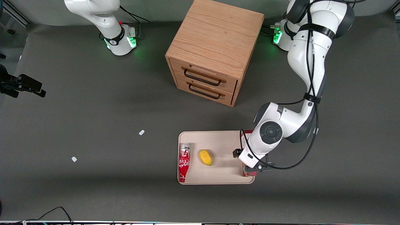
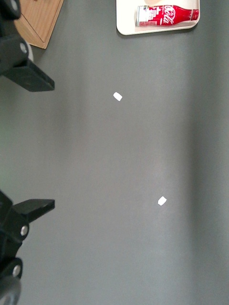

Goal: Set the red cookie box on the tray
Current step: 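Lower the cookie box onto the tray beside the lemon, then open the left gripper and release the cookie box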

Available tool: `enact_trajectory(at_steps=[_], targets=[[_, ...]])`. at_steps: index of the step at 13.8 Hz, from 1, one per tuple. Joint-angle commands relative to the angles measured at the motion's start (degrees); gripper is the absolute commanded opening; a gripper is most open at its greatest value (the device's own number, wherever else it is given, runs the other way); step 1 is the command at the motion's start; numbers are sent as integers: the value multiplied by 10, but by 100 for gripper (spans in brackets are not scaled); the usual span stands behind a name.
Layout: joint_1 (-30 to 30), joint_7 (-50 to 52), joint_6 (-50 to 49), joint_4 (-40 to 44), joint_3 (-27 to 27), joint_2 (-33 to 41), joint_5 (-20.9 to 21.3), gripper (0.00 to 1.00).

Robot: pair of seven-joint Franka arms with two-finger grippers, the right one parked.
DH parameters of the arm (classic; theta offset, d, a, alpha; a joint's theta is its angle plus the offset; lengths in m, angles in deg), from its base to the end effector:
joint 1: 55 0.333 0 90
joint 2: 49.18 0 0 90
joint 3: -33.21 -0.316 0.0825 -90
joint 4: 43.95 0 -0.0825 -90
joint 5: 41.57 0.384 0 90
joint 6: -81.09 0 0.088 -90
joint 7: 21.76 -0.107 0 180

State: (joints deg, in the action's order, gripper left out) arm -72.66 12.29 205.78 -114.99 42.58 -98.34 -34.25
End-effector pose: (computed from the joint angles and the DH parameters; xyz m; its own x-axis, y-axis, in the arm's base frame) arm 0.6965 -0.3119 0.2609 0.9908 0.1172 0.0669 0.1132 -0.9917 0.0603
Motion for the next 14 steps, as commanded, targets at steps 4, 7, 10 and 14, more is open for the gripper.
enact_trajectory(at_steps=[4,7,10,14], targets=[[2,11,-17,6,-8,41,-27,100],[31,-12,-64,-13,-8,109,-56,100],[70,-90,-149,-36,-8,189,-104,100],[138,-182,-194,-149,-10,329,-109,100]])
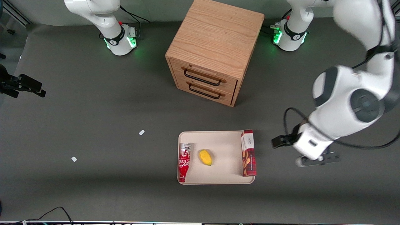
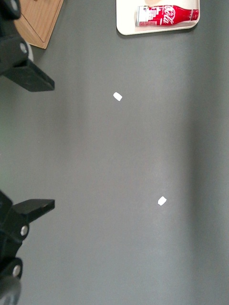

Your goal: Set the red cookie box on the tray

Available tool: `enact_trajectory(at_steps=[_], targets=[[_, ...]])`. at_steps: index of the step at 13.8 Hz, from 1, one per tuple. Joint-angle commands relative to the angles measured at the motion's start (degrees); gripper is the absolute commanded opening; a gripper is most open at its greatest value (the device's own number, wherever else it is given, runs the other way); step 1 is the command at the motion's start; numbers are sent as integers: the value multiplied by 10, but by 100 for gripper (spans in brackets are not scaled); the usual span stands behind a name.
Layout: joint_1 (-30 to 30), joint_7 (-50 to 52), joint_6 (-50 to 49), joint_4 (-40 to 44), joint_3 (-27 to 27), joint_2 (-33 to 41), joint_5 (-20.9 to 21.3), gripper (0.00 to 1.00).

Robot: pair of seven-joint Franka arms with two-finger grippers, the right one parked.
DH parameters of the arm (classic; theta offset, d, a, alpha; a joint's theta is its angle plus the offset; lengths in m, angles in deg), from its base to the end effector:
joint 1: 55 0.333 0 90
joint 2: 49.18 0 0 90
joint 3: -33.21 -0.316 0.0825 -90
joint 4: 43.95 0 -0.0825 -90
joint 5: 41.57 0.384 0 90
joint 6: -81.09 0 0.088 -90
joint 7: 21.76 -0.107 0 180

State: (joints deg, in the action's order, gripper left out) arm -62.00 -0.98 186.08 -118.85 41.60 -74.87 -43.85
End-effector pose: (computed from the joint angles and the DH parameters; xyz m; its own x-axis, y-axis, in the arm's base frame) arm 0.6785 -0.1691 0.4955 0.9918 0.1217 0.0384 0.1161 -0.9855 0.1239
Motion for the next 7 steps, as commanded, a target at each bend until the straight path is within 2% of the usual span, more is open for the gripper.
enact_trajectory(at_steps=[1,4,7], targets=[[51,-82,-5,-148,0,132,-12,100],[101,-173,-38,-227,-2,227,-5,100],[126,-216,-63,-270,-19,295,-4,100]])
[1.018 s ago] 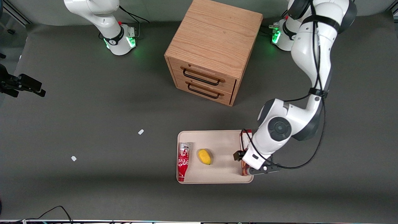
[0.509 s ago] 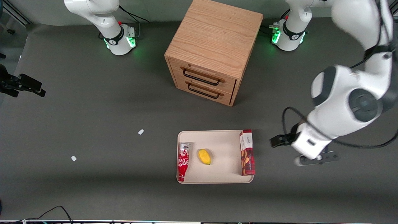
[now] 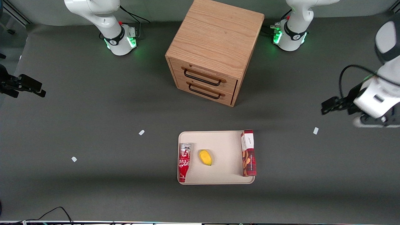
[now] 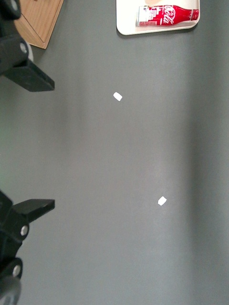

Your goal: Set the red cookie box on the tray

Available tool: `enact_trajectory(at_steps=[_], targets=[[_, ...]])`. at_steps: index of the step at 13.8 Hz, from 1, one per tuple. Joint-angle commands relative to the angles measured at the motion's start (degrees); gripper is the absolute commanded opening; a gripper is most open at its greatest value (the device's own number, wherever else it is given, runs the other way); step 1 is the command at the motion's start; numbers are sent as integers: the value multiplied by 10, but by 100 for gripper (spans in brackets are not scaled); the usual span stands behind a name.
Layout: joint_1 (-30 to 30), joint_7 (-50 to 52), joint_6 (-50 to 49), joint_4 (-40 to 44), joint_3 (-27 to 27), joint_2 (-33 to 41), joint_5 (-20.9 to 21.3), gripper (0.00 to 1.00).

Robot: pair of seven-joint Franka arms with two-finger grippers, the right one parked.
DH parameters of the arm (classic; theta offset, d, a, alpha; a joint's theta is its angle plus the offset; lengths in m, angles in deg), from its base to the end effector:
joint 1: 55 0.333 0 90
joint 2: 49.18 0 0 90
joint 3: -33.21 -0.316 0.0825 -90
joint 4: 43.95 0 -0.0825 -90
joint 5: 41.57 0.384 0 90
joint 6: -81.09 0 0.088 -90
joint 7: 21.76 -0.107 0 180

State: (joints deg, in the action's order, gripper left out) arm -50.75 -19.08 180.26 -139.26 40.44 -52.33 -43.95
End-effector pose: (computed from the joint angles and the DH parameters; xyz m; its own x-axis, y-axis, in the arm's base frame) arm 0.5800 -0.0323 0.5635 0.9999 0.0016 0.0104 0.0011 -0.9988 0.0485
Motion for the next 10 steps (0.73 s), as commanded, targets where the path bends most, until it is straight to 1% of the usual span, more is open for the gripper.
enact_trajectory(at_steps=[1,4,10], targets=[[17,-54,-18,-71,-13,85,-3,100],[22,-64,-56,-69,-18,120,-3,100],[26,-64,-92,-66,-20,141,-2,100]])
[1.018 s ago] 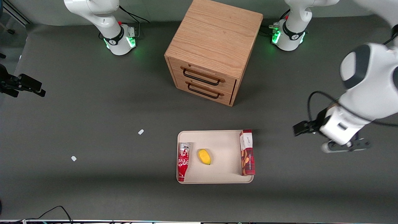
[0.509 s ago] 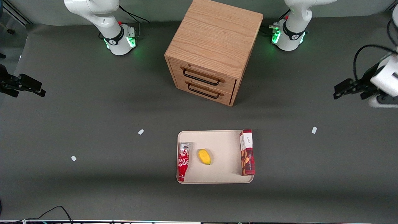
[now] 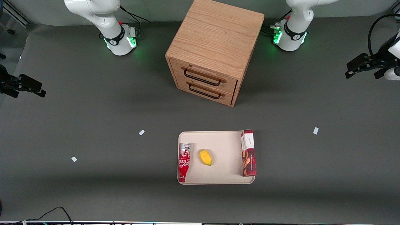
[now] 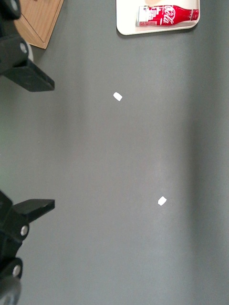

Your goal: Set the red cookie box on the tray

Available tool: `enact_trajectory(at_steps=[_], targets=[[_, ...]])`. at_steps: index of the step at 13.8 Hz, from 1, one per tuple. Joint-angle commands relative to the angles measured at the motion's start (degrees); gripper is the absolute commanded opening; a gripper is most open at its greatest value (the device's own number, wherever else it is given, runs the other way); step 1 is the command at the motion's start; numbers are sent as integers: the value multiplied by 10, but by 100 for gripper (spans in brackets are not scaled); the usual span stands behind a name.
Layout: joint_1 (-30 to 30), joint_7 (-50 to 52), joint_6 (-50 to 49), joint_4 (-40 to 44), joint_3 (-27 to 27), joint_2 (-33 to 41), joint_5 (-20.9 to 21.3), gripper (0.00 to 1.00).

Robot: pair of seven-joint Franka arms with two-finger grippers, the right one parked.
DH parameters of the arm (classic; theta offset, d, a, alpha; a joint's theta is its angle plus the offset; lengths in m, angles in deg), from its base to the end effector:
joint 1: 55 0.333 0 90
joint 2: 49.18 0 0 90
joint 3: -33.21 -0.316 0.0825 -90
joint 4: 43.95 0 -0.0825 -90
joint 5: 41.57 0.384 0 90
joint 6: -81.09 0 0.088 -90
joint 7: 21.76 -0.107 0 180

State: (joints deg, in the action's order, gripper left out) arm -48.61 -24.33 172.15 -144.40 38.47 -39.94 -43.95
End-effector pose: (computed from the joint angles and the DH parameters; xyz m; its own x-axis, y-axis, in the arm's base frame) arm 0.5043 0.0019 0.6249 0.9997 -0.0231 -0.0021 -0.0230 -0.9994 0.0269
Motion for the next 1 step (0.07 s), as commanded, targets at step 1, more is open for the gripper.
enact_trajectory(at_steps=[1], targets=[[5,-12,-11,-15,0,18,-2,100]])
